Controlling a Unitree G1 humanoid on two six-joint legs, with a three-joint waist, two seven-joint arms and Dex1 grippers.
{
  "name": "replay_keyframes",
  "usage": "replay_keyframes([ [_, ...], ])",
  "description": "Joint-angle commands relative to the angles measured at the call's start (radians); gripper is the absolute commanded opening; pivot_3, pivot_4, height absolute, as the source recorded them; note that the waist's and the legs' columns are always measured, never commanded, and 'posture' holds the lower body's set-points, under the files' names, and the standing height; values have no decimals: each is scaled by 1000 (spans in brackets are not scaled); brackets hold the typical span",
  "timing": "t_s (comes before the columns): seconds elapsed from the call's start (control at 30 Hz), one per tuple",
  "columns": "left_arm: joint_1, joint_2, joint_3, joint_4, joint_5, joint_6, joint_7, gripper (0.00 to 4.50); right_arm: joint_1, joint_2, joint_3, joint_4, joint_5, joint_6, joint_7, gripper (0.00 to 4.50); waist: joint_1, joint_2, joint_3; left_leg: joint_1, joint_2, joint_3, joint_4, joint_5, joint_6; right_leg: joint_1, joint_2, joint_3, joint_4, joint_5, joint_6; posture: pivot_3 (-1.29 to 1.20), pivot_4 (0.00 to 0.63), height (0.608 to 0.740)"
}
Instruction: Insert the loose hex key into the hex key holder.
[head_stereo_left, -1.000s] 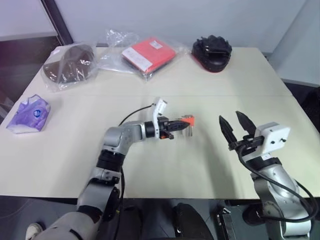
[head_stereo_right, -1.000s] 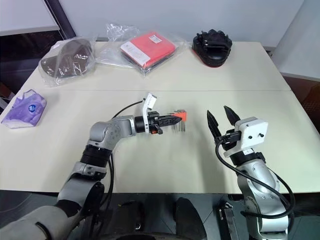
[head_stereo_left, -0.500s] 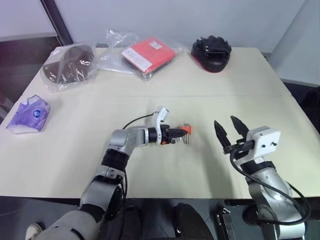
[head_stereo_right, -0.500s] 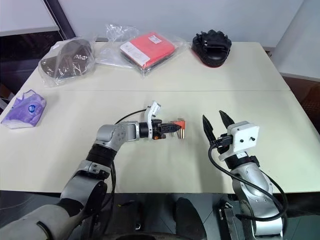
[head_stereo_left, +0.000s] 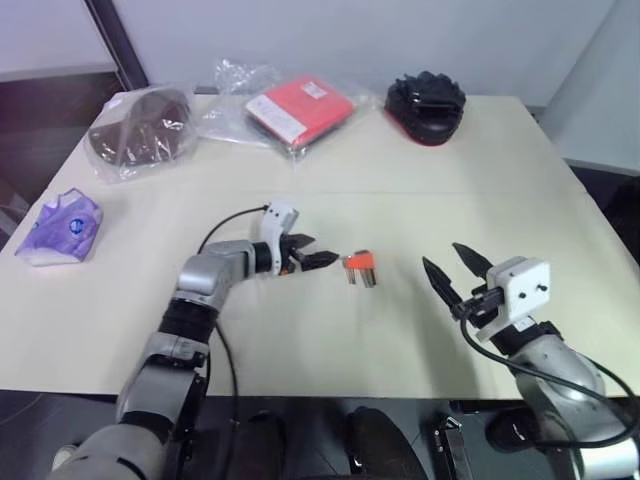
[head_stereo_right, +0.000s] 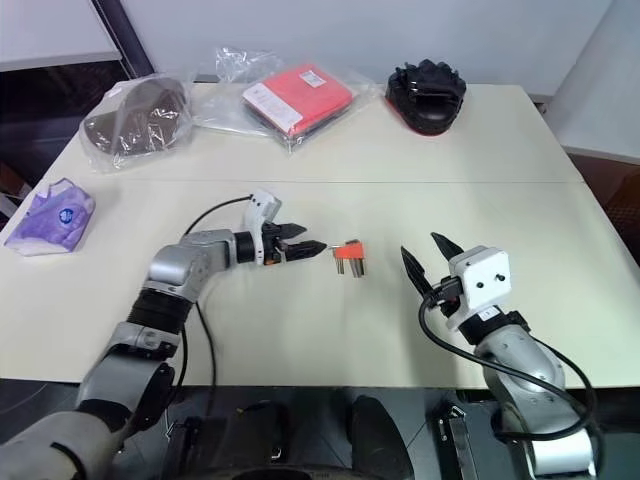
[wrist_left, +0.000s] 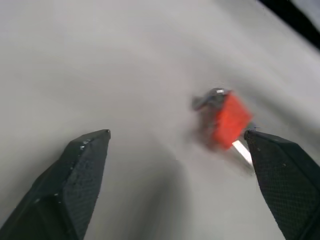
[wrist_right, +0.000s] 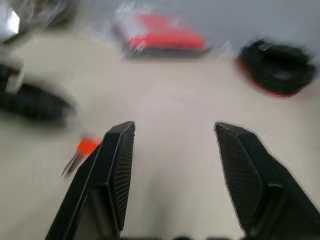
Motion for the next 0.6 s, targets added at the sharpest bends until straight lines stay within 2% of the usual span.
replay_keyframes([
  [0.03, -32, 51, 16, -103, 1, -90, -73, 4482, 30, -125, -109, -51, 66, 53, 125, 2647, 13, 0, 0, 0, 0, 0, 0, 0, 0, 1, 0, 0, -1, 0, 0, 0, 150, 740],
  [0.3, -5, 231, 12, -266, -22, -144, -281, 4482, 55, -391, -258, -61, 94, 158, 315, 2647, 12, 0, 0, 1, 0, 0, 0, 0, 0, 2, 1, 0, -1, 0, 0, 0, 150, 740],
  [0.4, 13, 281, 7, -307, -19, -172, -327, 4482, 34, -432, -309, -62, 125, 186, 351, 2647, 13, 0, 0, 1, 0, 0, 0, 0, 0, 2, 1, 0, -1, 0, 0, 0, 150, 740],
  [0.6, 31, 321, 25, -359, -45, -141, -348, 4482, 0, -478, -362, -52, 133, 216, 401, 2647, 19, -2, 1, 0, 0, 0, 1, 0, 1, 2, 0, -1, -2, 0, 0, 0, 150, 740],
])
